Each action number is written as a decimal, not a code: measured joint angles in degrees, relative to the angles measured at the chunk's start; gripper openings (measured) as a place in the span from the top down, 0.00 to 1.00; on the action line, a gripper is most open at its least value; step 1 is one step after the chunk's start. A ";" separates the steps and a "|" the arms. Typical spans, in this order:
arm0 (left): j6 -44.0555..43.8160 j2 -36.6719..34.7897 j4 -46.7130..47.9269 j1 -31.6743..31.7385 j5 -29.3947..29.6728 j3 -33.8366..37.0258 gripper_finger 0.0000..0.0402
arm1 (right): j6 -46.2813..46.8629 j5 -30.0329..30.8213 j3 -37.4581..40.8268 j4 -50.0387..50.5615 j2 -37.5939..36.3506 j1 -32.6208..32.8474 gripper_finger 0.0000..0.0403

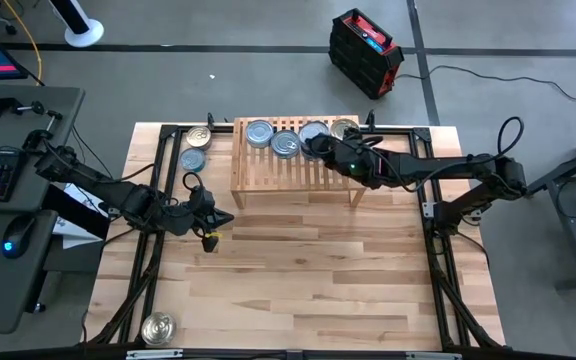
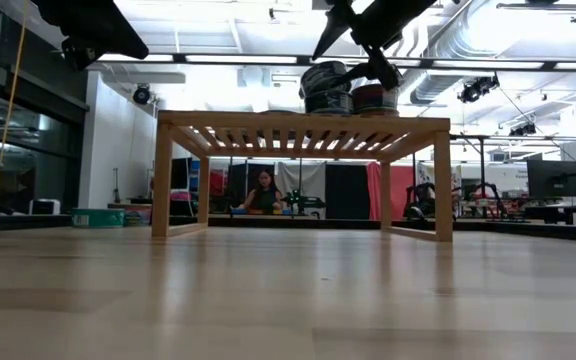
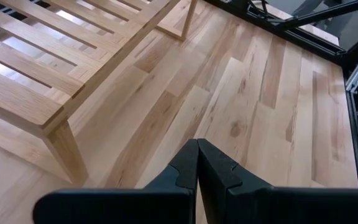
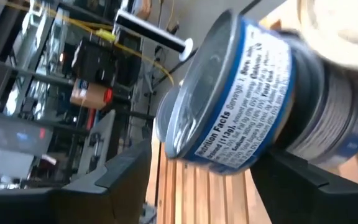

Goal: Stack canned seafood by type on shelf
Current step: Stack the blue tuna can on the stacked blue tuna cans on the shelf, then adjust the green tuna can on the shelf, then stack the green tuna can on the green tuna on the shelf

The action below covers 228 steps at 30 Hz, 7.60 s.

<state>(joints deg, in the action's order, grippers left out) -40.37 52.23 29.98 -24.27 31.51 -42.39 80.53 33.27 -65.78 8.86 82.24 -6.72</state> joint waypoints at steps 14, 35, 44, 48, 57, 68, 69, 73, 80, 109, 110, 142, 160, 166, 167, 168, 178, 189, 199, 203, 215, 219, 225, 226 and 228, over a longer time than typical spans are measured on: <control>0.66 0.00 0.00 0.00 0.00 0.00 1.00 | -1.49 0.07 -6.43 10.58 -0.04 0.00 0.37; 0.16 0.00 -1.20 0.00 1.38 0.00 1.00 | -1.07 0.77 -10.80 21.52 -0.07 -0.42 0.37; 10.04 0.92 -14.06 15.05 -4.42 -9.96 1.00 | -13.98 -4.98 -18.89 25.15 -0.09 3.53 0.37; 17.64 6.97 -7.45 31.54 -17.94 -21.30 1.00 | -18.05 -4.14 -22.01 30.61 -0.15 8.44 0.37; 25.53 34.77 10.10 55.79 -35.38 -42.70 1.00 | -7.02 -0.34 -24.11 51.55 -0.09 22.43 0.38; 23.69 50.63 11.17 62.39 -25.50 -54.26 1.00 | 15.47 12.90 -24.15 61.24 -0.09 37.71 0.96; 23.39 51.37 12.30 62.78 -25.44 -54.63 1.00 | 16.84 13.25 -24.15 61.27 -0.09 38.13 0.95; 22.25 52.21 13.71 63.36 -25.42 -54.89 1.00 | 18.47 14.06 -24.15 61.36 -0.09 39.06 0.95; 23.49 52.15 15.88 63.27 -25.76 -54.88 1.00 | 18.09 14.50 -24.15 61.44 -0.09 38.99 0.98; 24.58 48.69 28.32 58.41 -30.66 -54.80 1.00 | 13.00 14.67 -24.13 62.63 -0.09 39.01 1.00; 24.60 47.91 28.22 58.15 -29.60 -54.80 1.00 | 13.00 14.72 -24.13 62.92 -0.09 39.01 1.00; 16.16 37.76 37.78 53.30 -18.76 -42.93 1.00 | 8.96 14.52 -24.11 63.80 -0.09 38.97 1.00; 13.39 32.65 41.46 54.35 -0.20 -42.89 1.00 | 8.96 13.77 -24.09 63.78 -0.09 38.97 1.00; 6.22 28.65 32.67 56.61 0.09 -28.10 1.00 | 9.00 12.77 -24.09 63.76 -0.09 38.99 1.00; 4.39 27.45 31.21 56.57 0.04 -24.49 1.00 | 9.21 12.47 -24.09 63.74 -0.09 38.99 1.00; 2.23 26.13 29.60 56.51 -0.11 -21.03 1.00 | 9.27 12.11 -24.09 63.70 -0.09 38.99 1.00; 18.43 13.97 22.56 56.08 -2.88 -3.77 1.00 | 7.31 11.92 -24.09 63.41 -0.09 36.65 1.00; 42.83 24.68 23.37 56.51 2.59 -0.16 1.00 | 2.28 10.98 -24.09 59.95 -0.09 33.31 1.00; 42.95 35.74 19.43 56.50 7.88 0.13 1.00 | 0.38 10.54 -24.09 54.75 -0.09 33.31 1.00; 41.39 36.35 19.28 57.10 7.98 0.15 1.00 | 0.37 9.71 -24.09 53.86 -0.09 33.38 1.00; 44.52 36.30 17.59 60.83 3.53 0.13 1.00 | -0.56 8.48 -24.09 50.82 -0.09 33.40 1.00; 42.66 35.95 18.84 61.15 0.24 -0.03 1.00 | -2.62 8.48 -24.09 48.75 -0.09 33.38 1.00; 39.48 34.76 20.85 60.35 -4.32 0.02 1.00 | -3.65 8.48 -24.09 48.52 -0.09 33.38 1.00; 39.50 34.23 20.81 60.07 -4.79 0.02 1.00 | -3.65 8.48 -24.09 48.53 -0.09 33.38 1.00; 39.84 32.99 20.81 59.95 -6.82 0.03 1.00 | -3.65 8.48 -24.09 48.59 -0.09 33.38 1.00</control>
<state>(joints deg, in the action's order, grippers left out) -0.53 85.22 50.79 35.68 24.68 -42.36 76.88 41.76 -89.86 57.45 82.15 26.65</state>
